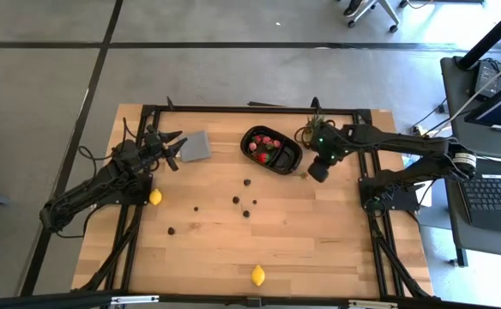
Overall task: Pick and placing Produce into tupperware
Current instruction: Put the strawberry into the black bin
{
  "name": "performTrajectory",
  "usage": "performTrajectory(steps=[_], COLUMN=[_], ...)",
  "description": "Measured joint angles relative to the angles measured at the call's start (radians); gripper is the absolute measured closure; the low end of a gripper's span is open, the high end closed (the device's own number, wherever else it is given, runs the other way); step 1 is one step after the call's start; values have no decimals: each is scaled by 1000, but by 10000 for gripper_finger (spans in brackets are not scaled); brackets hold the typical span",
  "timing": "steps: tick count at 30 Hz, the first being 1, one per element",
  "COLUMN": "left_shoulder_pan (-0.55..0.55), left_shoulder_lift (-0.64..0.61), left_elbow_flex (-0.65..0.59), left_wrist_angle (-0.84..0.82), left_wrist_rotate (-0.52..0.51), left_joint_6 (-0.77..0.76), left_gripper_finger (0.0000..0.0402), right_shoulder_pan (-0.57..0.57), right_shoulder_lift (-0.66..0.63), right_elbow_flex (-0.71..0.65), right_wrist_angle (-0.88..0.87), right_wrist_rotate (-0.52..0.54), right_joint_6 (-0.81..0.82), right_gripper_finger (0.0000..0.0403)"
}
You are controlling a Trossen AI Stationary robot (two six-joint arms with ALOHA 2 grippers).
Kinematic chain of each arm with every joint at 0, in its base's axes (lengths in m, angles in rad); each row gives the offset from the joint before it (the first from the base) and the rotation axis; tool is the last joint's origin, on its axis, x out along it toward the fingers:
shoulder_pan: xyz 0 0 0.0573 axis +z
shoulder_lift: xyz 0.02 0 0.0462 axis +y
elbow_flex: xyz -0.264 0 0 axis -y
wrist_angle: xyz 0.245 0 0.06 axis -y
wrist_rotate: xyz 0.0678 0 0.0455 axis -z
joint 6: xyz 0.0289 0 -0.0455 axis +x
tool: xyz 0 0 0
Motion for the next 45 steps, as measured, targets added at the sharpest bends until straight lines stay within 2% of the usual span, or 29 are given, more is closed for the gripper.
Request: performTrajectory(steps=[15,30,36,45], left_shoulder_pan=[0,0,0,0], left_shoulder_lift=[0,0,0,0], left_elbow_flex=[0,0,0,0], left_wrist_angle=[0,0,0,0], left_wrist_rotate=[0,0,0,0], left_joint_6=[0,0,0,0], left_gripper_finger=[261,261,261,261], right_shoulder_pan=[0,0,2,2], right_shoulder_lift=[0,0,0,0], right_elbow_flex=[53,54,54,54], right_wrist_angle=[4,10,16,25], right_wrist_rotate=[0,1,1,1], right_joint_6=[-35,-35,-36,-35], right_gripper_finger=[365,251,234,233])
